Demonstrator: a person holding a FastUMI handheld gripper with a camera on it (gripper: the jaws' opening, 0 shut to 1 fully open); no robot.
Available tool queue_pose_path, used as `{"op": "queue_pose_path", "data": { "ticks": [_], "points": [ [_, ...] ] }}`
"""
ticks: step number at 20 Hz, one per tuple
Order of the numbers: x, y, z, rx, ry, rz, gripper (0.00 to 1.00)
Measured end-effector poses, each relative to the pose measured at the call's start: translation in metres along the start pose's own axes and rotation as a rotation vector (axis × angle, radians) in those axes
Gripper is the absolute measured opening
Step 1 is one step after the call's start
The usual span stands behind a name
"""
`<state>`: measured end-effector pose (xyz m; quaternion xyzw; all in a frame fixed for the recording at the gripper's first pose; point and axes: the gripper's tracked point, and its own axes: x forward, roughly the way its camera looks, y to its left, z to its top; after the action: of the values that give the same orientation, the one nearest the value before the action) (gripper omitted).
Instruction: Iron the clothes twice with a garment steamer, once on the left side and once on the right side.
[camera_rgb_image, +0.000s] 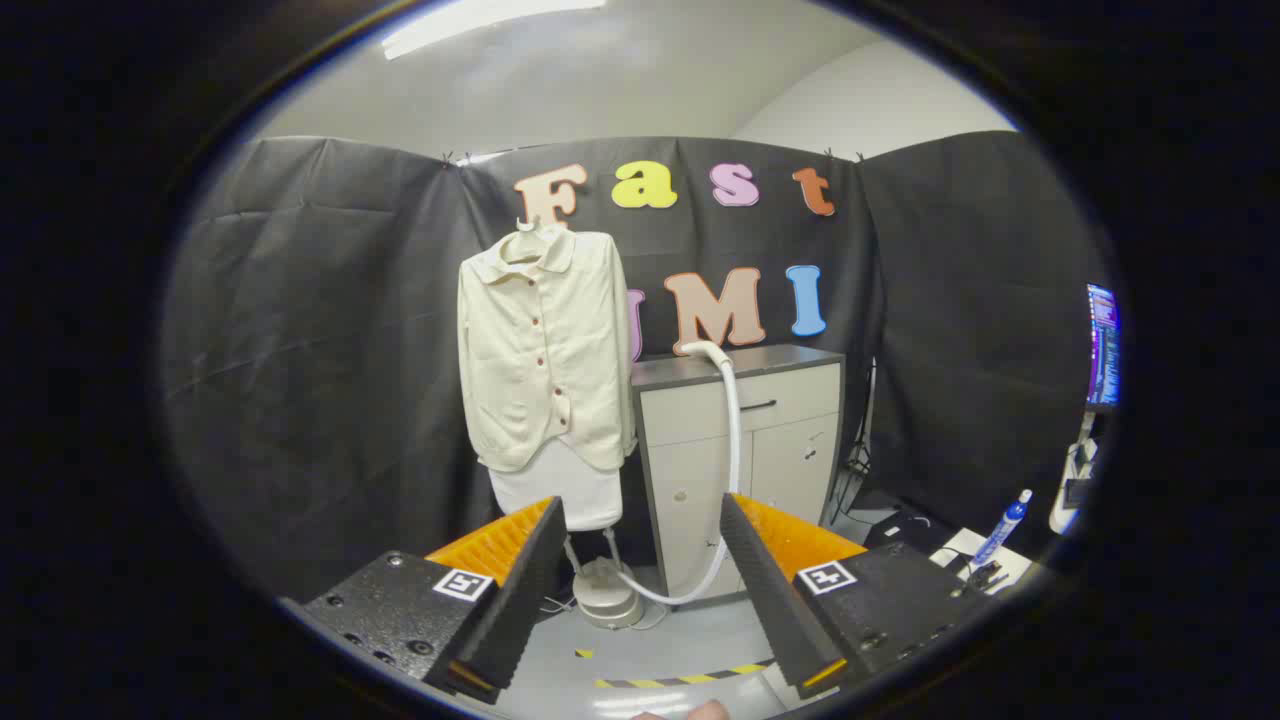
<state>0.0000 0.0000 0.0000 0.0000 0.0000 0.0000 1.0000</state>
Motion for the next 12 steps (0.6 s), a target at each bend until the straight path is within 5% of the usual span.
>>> {"op": "queue_pose_path", "data": {
  "ticks": [12],
  "points": [
    [0.007,-0.004,-0.004,-0.031,0.031,-0.035,0.95]
  ]
}}
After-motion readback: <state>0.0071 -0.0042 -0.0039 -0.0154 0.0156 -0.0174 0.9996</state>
